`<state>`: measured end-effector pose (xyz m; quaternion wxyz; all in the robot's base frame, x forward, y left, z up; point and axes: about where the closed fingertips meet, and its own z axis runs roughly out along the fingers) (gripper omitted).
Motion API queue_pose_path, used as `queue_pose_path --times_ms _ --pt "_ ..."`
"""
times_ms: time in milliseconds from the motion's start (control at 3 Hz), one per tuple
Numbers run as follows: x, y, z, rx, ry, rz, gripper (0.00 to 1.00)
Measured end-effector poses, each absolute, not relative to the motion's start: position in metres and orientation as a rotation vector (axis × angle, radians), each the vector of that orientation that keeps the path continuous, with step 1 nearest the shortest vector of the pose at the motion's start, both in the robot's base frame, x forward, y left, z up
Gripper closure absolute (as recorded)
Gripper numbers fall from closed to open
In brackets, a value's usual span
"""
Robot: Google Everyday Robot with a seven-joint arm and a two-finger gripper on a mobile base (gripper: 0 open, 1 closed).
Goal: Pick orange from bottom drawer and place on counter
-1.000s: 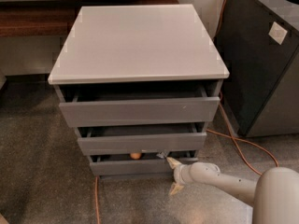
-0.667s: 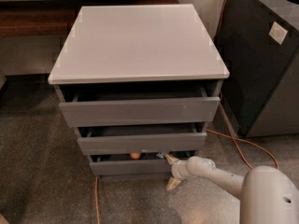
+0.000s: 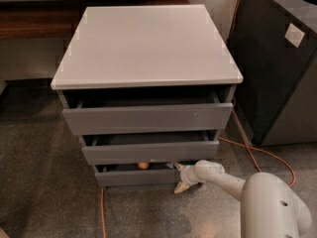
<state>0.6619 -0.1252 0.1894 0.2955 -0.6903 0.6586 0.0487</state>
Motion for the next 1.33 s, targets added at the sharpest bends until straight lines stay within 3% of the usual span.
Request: queue_pose_path --times_ms 333,1000,1333 --pt "0.662 -0.122 0.185 -1.85 1.757 0.114 0.49" --pt "0.6551 -0.1176 0.1837 -1.864 1.757 0.116 0.95" --pt "0.655 -0.1176 0.1842 -1.864 1.757 0.116 1.0"
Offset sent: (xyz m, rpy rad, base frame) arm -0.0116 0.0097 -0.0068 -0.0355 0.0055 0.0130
